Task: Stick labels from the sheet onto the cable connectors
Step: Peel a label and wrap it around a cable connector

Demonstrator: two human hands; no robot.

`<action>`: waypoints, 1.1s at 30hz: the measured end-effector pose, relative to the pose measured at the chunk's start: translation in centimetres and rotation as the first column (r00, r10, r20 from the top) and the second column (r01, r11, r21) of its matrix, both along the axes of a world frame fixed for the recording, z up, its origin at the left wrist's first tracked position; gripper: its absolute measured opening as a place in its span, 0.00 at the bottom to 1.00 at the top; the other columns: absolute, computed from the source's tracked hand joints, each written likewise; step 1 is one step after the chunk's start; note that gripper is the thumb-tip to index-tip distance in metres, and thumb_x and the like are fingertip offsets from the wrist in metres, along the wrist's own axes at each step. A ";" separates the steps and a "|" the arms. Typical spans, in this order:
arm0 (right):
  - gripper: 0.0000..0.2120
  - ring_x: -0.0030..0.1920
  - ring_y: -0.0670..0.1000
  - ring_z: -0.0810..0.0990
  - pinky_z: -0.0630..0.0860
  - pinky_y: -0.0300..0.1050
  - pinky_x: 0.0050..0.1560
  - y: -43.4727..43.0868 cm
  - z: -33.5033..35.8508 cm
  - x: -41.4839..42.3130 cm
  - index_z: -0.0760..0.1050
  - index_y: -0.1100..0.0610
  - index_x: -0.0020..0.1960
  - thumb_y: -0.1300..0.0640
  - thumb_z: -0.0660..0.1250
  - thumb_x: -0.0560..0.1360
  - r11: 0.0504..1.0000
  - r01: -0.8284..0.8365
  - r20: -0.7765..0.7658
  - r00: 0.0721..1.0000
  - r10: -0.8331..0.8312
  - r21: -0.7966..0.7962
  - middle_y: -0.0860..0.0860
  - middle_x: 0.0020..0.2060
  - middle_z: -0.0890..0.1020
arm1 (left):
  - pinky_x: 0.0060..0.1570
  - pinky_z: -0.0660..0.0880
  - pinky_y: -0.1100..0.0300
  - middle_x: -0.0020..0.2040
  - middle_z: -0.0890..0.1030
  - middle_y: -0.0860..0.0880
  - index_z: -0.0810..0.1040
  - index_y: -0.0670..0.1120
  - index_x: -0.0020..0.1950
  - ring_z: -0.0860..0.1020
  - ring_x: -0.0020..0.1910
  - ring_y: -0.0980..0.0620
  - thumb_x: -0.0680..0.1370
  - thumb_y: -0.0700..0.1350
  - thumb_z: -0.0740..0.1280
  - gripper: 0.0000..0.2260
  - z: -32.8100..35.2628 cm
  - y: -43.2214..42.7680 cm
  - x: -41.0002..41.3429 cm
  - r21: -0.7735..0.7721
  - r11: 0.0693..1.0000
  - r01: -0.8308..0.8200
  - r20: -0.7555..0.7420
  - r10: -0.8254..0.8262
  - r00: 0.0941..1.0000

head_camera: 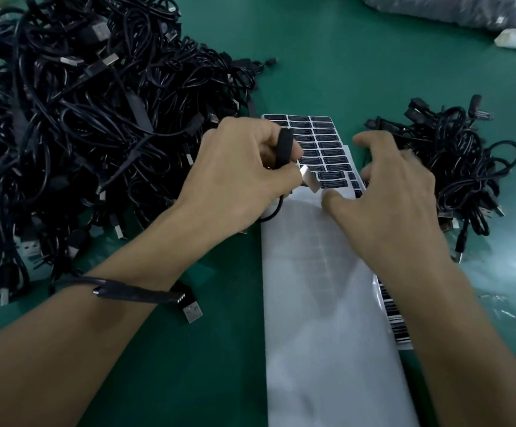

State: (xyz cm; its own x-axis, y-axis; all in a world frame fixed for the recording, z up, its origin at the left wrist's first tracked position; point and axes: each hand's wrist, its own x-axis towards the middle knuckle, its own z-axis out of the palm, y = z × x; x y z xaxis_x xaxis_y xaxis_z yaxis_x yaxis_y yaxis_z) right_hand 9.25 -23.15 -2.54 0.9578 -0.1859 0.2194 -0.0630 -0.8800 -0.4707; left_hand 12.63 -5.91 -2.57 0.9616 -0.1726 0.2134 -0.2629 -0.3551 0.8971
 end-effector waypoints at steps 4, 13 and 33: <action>0.22 0.50 0.54 0.72 0.66 0.45 0.42 1.0 0.7 -0.6 0.74 0.51 0.61 0.46 0.74 0.70 0.993 -0.062 0.190 0.978 0.080 -0.101 0.49 0.50 0.68 | 0.37 0.81 0.60 0.32 0.84 0.56 0.81 0.53 0.40 0.83 0.32 0.58 0.72 0.39 0.74 0.08 0.0 0.0 0.0 0.006 1.000 -0.017 0.005 0.017 1.000; 0.11 0.47 0.56 0.77 0.76 0.54 0.44 2.7 0.2 -0.6 0.78 0.56 0.47 0.53 0.76 0.70 0.982 -0.169 0.223 0.957 0.183 -0.082 0.50 0.43 0.76 | 0.39 0.83 0.53 0.32 0.84 0.54 0.82 0.52 0.41 0.83 0.32 0.56 0.71 0.40 0.73 0.07 0.0 -0.1 0.2 0.005 1.000 -0.025 0.005 0.025 1.000; 0.06 0.31 0.47 0.79 0.78 0.47 0.47 1.5 0.5 0.2 0.74 0.43 0.47 0.55 0.68 0.76 0.914 -0.076 0.262 0.964 -0.034 0.399 0.41 0.31 0.81 | 0.40 0.82 0.51 0.36 0.85 0.58 0.85 0.58 0.43 0.85 0.34 0.54 0.71 0.46 0.79 0.07 0.0 0.3 0.2 -0.025 0.998 0.062 0.040 -0.061 0.997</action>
